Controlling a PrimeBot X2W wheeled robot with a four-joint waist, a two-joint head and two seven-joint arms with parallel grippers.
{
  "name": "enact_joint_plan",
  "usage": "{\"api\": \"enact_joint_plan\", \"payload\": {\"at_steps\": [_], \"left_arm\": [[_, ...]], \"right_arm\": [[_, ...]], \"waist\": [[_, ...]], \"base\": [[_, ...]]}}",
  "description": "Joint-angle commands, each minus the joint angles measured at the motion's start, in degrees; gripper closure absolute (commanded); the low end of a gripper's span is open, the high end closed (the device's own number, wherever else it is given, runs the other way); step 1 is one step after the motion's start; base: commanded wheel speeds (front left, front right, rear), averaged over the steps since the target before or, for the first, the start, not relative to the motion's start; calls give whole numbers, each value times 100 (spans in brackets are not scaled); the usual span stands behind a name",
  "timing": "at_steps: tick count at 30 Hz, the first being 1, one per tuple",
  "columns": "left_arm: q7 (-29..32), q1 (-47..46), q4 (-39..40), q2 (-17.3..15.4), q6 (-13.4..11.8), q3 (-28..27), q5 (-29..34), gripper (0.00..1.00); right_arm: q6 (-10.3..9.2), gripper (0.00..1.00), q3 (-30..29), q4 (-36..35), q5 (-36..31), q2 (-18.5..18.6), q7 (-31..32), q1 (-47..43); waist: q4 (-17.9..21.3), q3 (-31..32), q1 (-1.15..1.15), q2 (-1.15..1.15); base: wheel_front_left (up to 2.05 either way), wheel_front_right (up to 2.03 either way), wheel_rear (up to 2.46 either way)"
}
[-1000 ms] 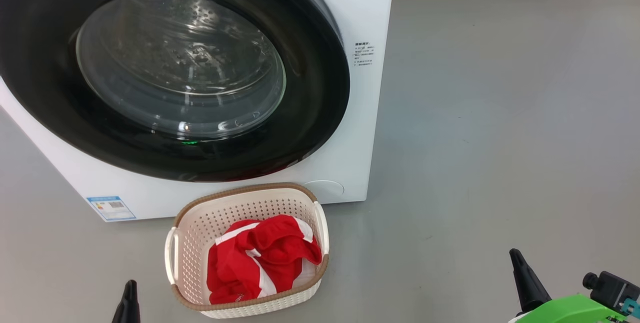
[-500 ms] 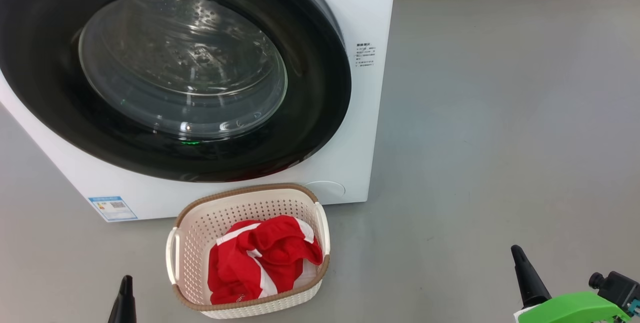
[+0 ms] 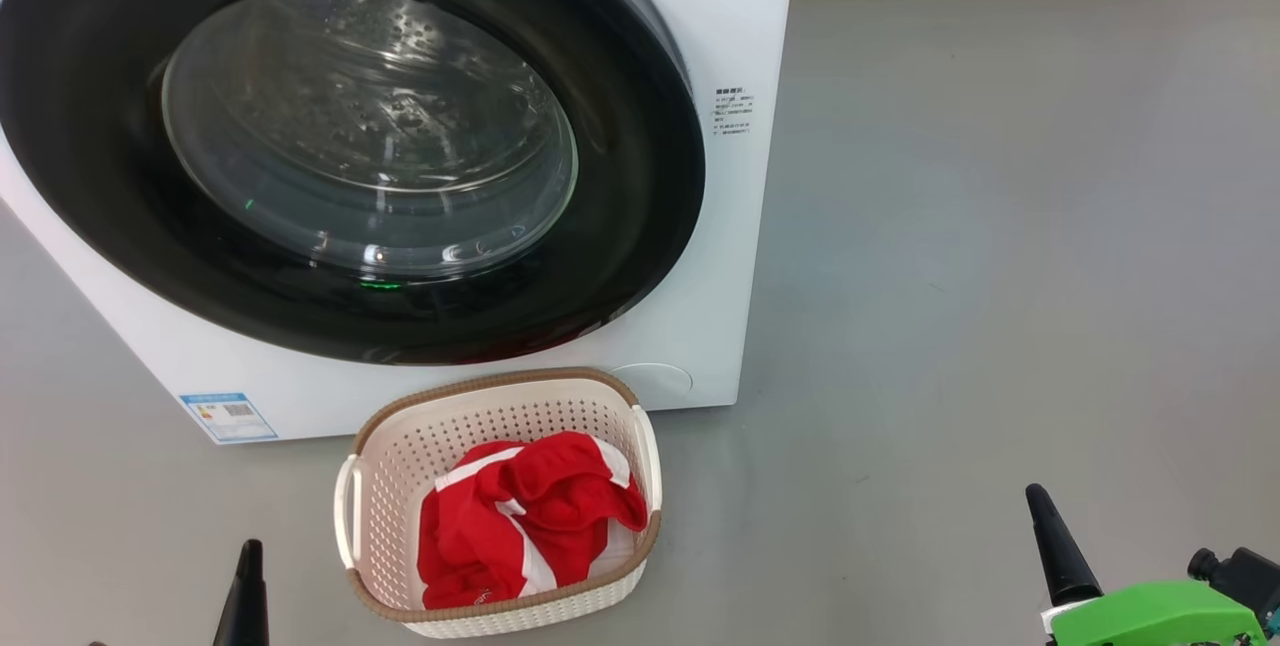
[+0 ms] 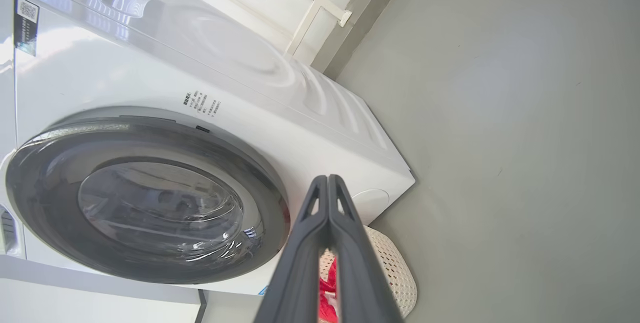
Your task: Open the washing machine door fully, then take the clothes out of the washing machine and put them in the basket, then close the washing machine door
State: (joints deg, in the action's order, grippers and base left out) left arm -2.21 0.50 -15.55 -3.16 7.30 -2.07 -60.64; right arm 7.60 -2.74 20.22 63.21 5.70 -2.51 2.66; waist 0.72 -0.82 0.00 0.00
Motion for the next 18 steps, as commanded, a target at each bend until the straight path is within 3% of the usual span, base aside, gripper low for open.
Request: {"api": "enact_joint_plan", "payload": {"at_steps": [1, 18], "left_arm": [[40, -249, 129, -50, 11, -159, -153, 100], [305, -382, 137, -26, 14, -252, -1101, 100]], "right_arm": [[-6, 100, 19, -187, 151, 38, 49, 243], [-7, 100, -109, -324, 1019, -63, 320, 278]], "waist": [[-2, 2, 0, 0], [-24, 21, 0, 0]], "base": [[0, 0, 0], [0, 0, 0]]}}
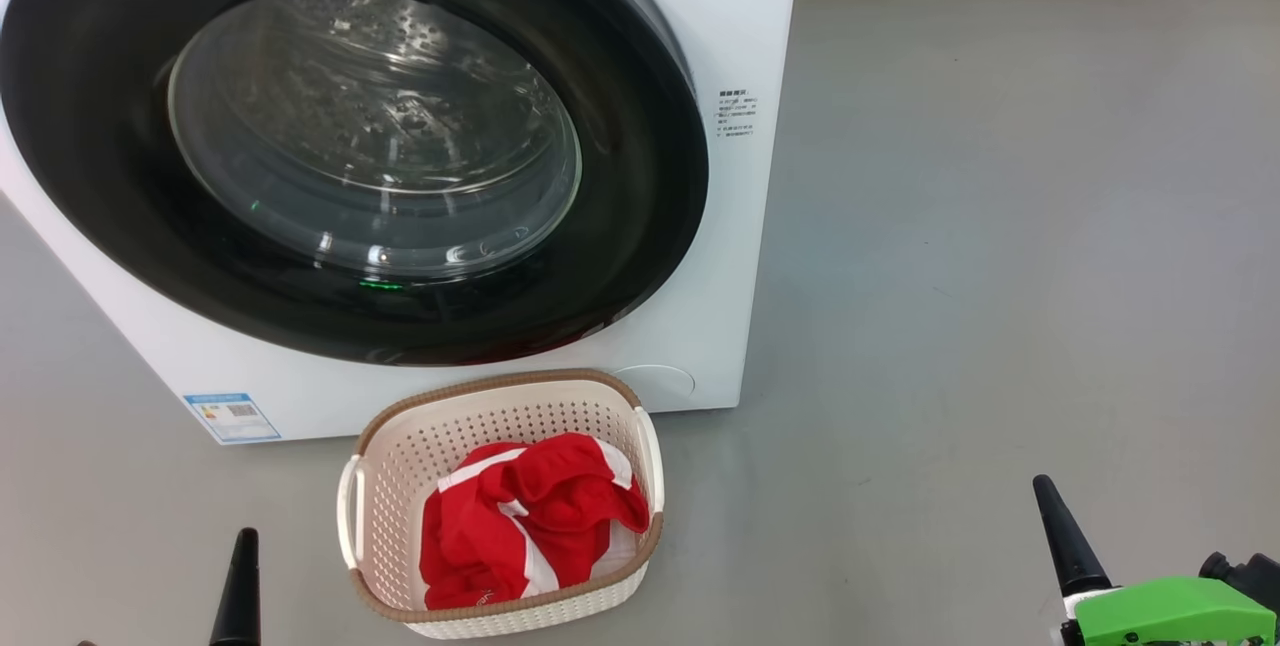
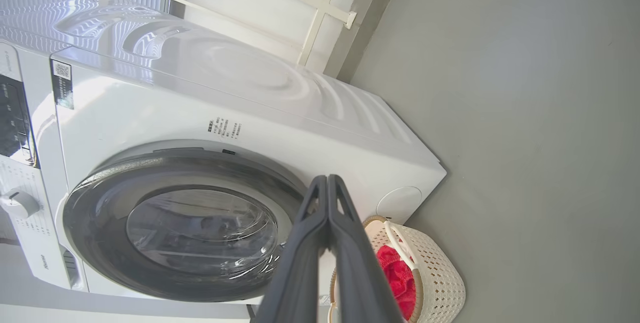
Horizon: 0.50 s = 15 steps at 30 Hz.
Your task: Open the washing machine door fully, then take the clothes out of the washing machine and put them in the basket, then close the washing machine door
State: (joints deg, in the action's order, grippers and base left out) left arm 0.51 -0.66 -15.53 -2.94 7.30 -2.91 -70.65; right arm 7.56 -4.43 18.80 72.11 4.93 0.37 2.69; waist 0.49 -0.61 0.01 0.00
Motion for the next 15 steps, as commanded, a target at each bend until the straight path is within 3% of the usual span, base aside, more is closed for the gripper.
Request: {"api": "enact_joint_plan", "payload": {"at_steps": [1, 15], "left_arm": [[48, -274, 135, -46, 14, -174, -158, 100], [296, -399, 141, -23, 16, -260, -1046, 100]], "right_arm": [[-4, 100, 52, -191, 181, 8, 48, 277], [-6, 100, -67, -319, 993, -87, 302, 310]], "waist": [[-2, 2, 0, 0], [-23, 20, 0, 0]], "base": [[0, 0, 0], [0, 0, 0]]}}
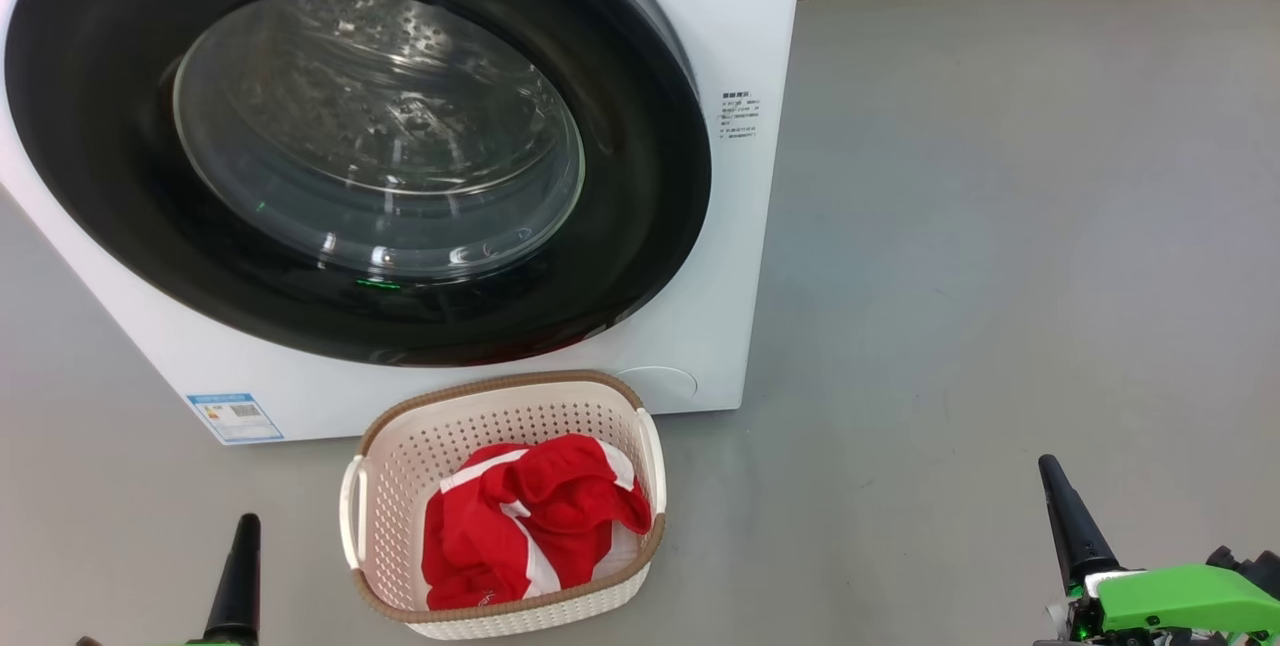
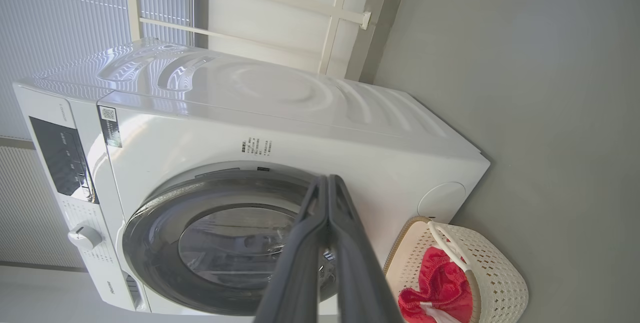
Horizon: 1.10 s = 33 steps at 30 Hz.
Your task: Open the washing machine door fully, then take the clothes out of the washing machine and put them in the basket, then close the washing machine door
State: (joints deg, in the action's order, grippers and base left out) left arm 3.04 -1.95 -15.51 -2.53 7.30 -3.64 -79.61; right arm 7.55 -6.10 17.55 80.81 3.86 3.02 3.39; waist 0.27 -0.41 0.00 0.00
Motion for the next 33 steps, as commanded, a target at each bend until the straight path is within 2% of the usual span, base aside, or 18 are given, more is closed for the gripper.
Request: {"api": "enact_joint_plan", "payload": {"at_steps": [1, 18, 33], "left_arm": [[59, -278, 140, -62, 16, -193, -208, 100], [350, -424, 147, -35, 19, -294, -1250, 100], [350, -424, 147, -35, 19, -294, -1250, 100]], "right_arm": [[-5, 100, 92, -202, 177, 13, 54, 241], [-6, 100, -48, -353, 1130, -98, 352, 280], [-6, 100, -47, -353, 1131, -98, 351, 280]], "waist": [[-3, 2, 0, 0], [-27, 24, 0, 0], [-27, 24, 0, 0]], "base": [[0, 0, 0], [0, 0, 0], [0, 0, 0]]}}
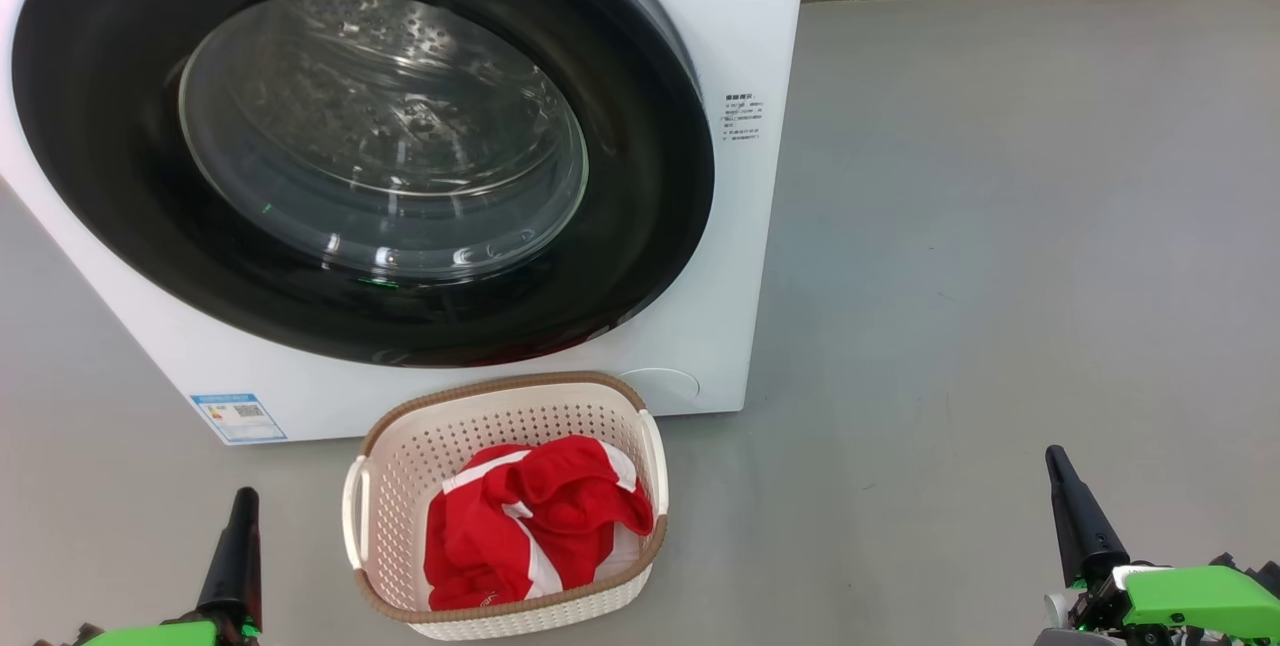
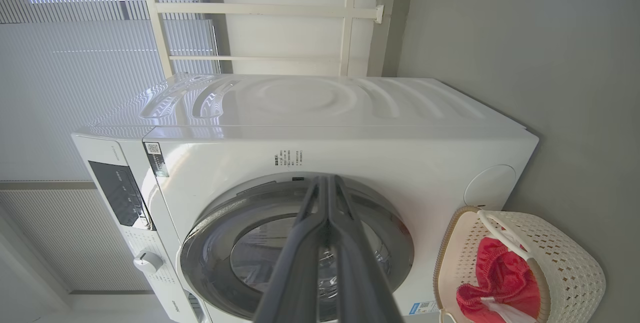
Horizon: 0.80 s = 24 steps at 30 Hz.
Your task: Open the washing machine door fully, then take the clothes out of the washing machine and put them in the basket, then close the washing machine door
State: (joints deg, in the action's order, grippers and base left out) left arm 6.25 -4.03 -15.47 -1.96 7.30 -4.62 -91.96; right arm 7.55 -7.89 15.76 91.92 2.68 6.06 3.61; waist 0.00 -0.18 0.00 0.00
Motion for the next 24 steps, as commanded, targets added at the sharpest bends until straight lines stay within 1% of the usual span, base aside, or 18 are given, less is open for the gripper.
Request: {"api": "enact_joint_plan", "payload": {"at_steps": [1, 24], "left_arm": [[29, -216, 144, -92, 19, -196, -15, 100], [28, -216, 144, -92, 19, -195, -17, 100]], "right_arm": [[-6, 100, 132, -173, 21, 20, 47, 258], [-6, 100, 134, -174, 22, 20, 45, 257]], "waist": [[0, 0, 0, 0], [0, 0, 0, 0]], "base": [[0, 0, 0], [0, 0, 0]]}}
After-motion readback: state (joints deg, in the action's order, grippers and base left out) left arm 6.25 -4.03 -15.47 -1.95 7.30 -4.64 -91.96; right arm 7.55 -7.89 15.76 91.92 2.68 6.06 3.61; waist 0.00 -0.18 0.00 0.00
